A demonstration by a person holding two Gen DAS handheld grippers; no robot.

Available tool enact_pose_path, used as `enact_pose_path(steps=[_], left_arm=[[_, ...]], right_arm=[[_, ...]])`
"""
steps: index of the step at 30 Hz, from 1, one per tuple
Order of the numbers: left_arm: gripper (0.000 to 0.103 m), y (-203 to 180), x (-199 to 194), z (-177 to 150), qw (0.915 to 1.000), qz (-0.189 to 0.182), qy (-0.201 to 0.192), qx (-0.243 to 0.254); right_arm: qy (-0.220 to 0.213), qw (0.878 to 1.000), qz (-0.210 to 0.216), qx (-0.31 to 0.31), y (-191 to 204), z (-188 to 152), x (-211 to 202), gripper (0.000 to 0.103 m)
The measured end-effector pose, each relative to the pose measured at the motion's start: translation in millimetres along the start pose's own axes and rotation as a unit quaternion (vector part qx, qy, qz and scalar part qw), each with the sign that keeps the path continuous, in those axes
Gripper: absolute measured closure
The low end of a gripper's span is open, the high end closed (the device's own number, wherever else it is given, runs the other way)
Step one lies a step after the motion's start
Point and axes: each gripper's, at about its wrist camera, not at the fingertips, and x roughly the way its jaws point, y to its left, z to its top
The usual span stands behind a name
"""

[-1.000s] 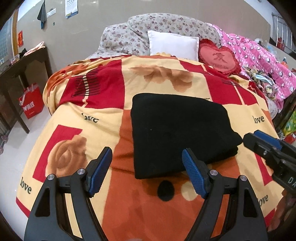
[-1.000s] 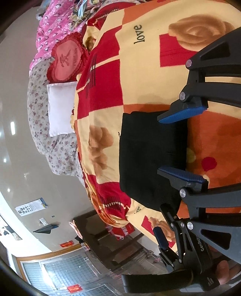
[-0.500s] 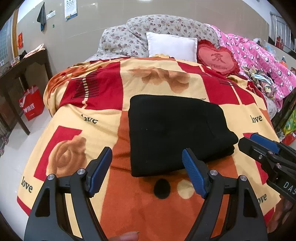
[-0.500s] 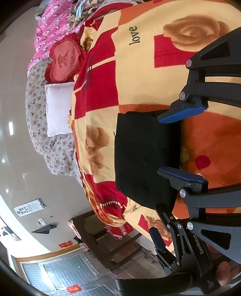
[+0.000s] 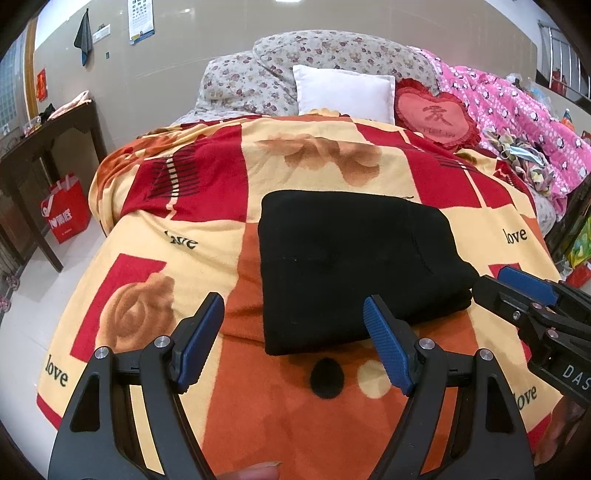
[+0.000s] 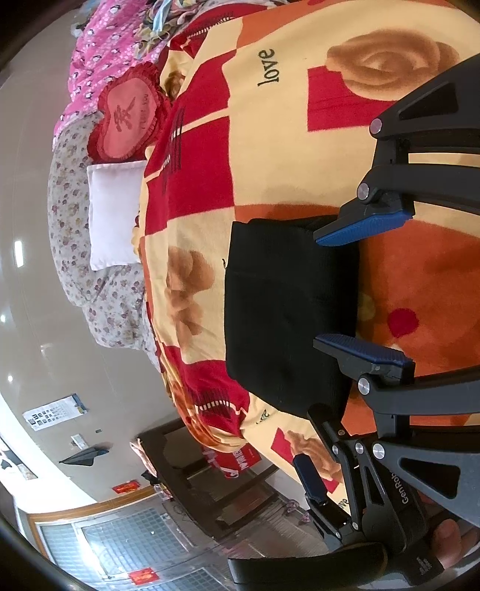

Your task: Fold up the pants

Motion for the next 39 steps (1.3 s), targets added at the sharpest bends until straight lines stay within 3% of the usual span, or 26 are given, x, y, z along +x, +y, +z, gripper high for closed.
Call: enact_pose_path(steps=[39], left_arm=[[0.024,1,10,-1,0.9999,0.001,0.011,0.000]], right_arm=[[0.019,1.000,-0.009,0.001,-4,-1,14,0.055]])
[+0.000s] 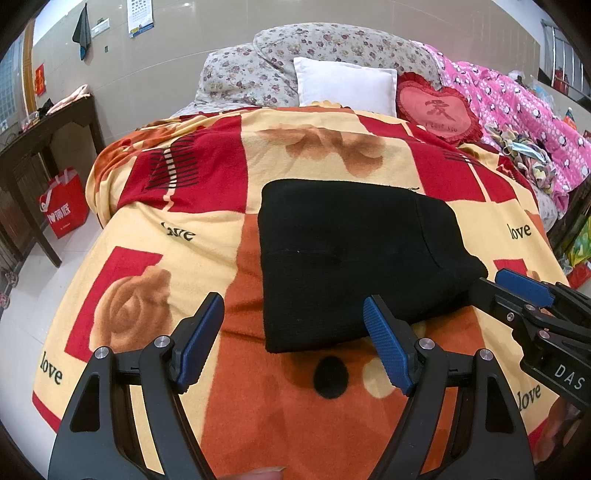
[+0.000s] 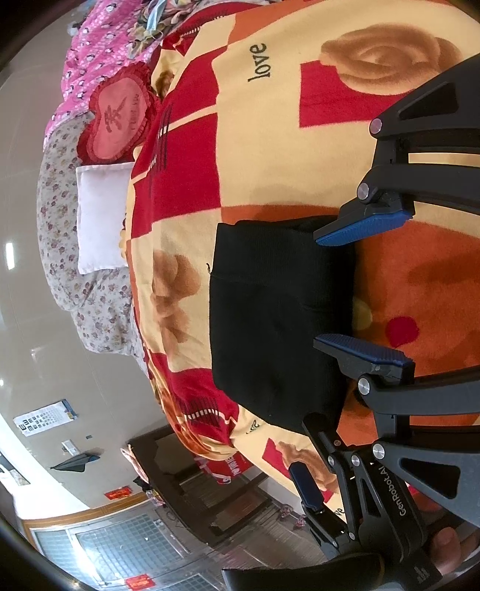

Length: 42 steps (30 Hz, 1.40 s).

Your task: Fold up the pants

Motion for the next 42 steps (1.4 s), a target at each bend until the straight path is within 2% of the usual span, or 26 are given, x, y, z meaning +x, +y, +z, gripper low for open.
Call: enact_pose_path(steps=[20,42], left_arm=[[0.024,-5,2,-4,1.0000,-0.003,0.005,0.000],[0.024,-8,10,4,1.0000,-0.007,0.006,-0.002]], right_arm=[[0.002,1.000,-0.002,0.006,-6,-5,4,0.055],[0.006,0.996,-0.074,0.041,-81,1,6,0.055]])
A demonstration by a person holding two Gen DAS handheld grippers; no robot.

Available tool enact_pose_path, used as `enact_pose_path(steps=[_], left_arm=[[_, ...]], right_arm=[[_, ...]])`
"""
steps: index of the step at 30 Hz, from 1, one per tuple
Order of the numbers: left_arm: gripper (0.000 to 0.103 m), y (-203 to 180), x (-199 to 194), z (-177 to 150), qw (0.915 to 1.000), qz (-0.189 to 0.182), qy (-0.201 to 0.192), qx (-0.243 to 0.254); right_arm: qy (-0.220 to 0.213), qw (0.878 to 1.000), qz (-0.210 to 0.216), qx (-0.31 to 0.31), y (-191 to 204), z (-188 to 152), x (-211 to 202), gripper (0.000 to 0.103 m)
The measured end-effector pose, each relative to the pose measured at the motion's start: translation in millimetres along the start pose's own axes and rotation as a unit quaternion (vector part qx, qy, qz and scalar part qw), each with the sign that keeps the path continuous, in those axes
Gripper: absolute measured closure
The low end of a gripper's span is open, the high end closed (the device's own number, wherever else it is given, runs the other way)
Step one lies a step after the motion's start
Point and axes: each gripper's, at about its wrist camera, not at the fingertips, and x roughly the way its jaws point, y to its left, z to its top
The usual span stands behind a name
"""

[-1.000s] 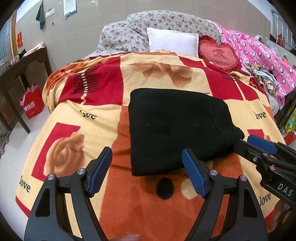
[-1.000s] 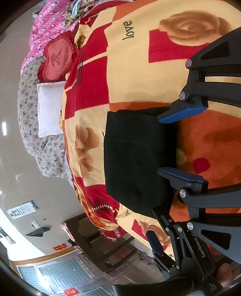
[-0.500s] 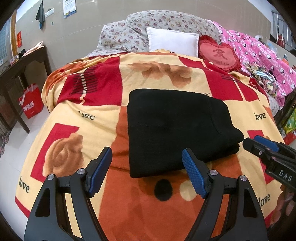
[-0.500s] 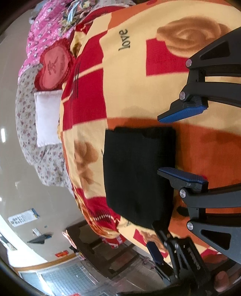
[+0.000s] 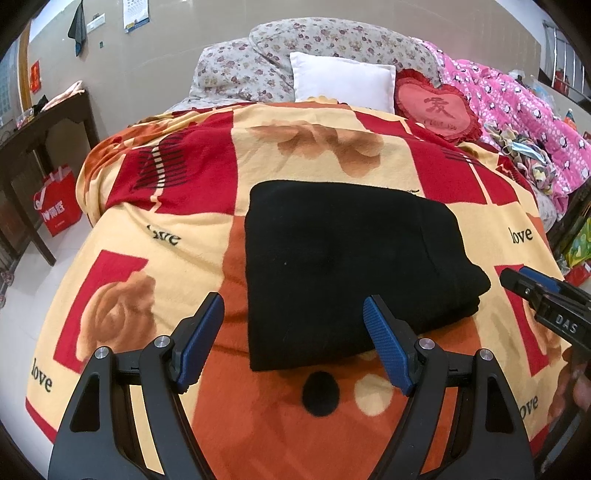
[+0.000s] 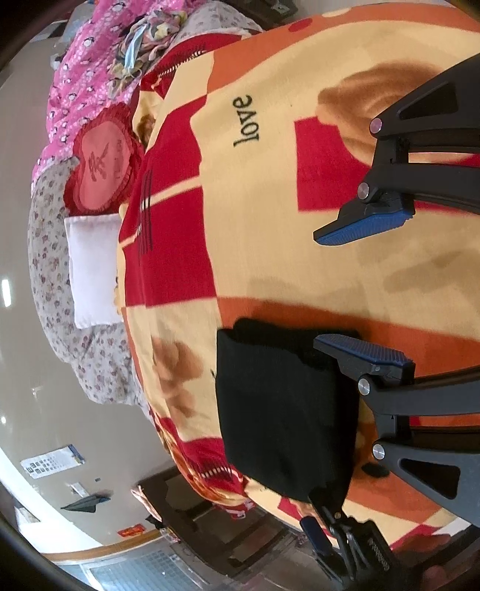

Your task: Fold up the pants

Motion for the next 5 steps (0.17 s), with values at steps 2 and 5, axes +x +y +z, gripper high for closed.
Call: enact_pose_path(steps=[2,5], left_arm=[[0.024,-2,3,3,1.0000,0.000,-0.006,0.005],[0.024,-2,6,6,1.0000,0.001,-0.006,0.006]], right_arm=[[0.003,1.000,-0.016,-0.003,-7,2,5,0.055],[0.001,0.999,-0.048,-0.004,-22,8,14,0.055]])
